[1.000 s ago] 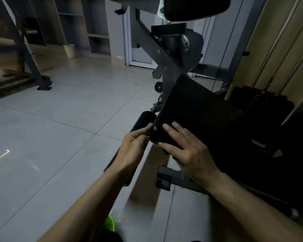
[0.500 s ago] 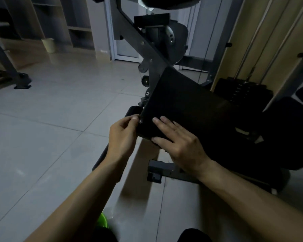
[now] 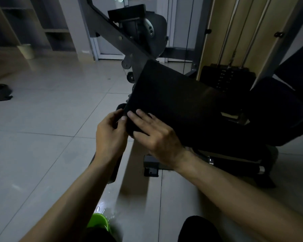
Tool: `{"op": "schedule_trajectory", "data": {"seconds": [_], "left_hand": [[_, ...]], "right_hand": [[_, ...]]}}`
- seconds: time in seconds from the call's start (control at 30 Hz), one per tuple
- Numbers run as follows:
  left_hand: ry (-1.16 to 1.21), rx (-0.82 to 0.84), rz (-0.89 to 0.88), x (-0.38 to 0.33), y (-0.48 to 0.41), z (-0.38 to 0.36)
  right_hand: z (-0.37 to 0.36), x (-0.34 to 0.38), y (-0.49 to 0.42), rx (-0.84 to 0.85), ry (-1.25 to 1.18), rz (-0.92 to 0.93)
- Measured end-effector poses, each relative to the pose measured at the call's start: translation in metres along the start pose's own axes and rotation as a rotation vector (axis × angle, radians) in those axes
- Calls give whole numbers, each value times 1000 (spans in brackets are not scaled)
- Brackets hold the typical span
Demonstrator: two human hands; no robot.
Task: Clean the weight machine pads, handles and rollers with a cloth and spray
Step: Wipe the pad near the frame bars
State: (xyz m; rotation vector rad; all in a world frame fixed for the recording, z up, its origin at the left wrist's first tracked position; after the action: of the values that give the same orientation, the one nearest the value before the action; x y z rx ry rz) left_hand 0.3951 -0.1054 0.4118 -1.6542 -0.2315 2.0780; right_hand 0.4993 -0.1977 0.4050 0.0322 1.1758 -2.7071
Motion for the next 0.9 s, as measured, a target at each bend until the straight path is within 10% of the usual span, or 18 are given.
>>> {"op": "schedule_trajectory", "data": {"seconds": [0.23,0.67,0.9], "left_hand": [[-608,314,-706,-52,35,-66],[-565,473,-716,-73,45,-157],[-756,592,-758,-57,58,-200]], "right_hand": [[42,-101,121,114,57,-244],[30,-109,131,120,44,-270],[95,-224,272,144,-64,-882]]}}
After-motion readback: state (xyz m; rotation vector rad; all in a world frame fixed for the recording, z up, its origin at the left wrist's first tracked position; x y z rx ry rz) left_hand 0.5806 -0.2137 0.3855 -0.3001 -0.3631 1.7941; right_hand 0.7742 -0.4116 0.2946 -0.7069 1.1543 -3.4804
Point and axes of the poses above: each hand's wrist, its own y-axis away from the middle knuckle, its own z-axis out of the back of the hand, x = y × z, the point moved 8 cm from there along -y, towards the middle knuckle, and after that the axes turned 7 degrees about -z, right-handed, at the moved point
